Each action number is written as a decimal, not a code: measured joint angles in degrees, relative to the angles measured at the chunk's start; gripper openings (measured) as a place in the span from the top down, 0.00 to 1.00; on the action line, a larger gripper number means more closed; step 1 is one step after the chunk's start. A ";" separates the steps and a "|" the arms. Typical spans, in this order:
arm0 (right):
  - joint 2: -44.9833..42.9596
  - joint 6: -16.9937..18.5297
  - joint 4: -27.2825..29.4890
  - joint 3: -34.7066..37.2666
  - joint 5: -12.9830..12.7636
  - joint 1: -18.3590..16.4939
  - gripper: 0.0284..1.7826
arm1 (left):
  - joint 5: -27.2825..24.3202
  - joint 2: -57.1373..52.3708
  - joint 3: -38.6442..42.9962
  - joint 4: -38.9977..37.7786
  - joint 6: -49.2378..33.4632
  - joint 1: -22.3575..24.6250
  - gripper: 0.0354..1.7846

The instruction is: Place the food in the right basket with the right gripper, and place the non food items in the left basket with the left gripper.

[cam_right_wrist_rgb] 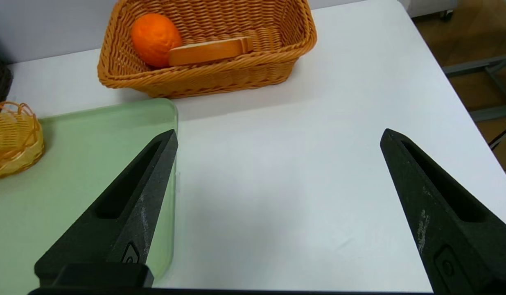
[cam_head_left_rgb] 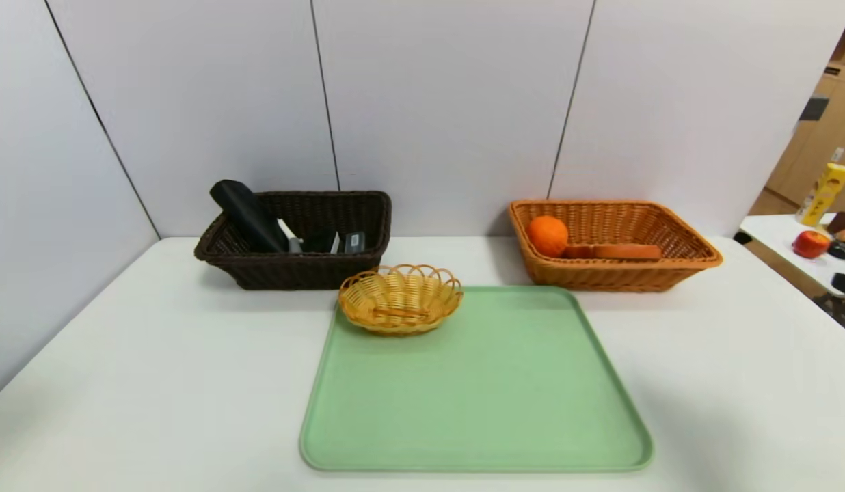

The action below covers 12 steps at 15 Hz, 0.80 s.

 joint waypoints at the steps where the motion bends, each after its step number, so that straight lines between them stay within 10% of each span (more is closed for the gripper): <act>1: -4.45 0.00 -0.28 2.79 0.02 -0.02 0.04 | 0.17 -4.97 5.46 -1.62 -0.11 0.77 0.07; 7: -29.06 -1.49 -2.68 16.57 2.29 0.37 0.04 | -2.90 -34.01 32.04 -7.55 0.00 3.47 0.06; 12: -34.29 -9.14 -21.82 25.97 3.15 0.63 0.04 | -15.69 -47.14 41.41 -7.05 3.72 4.67 0.06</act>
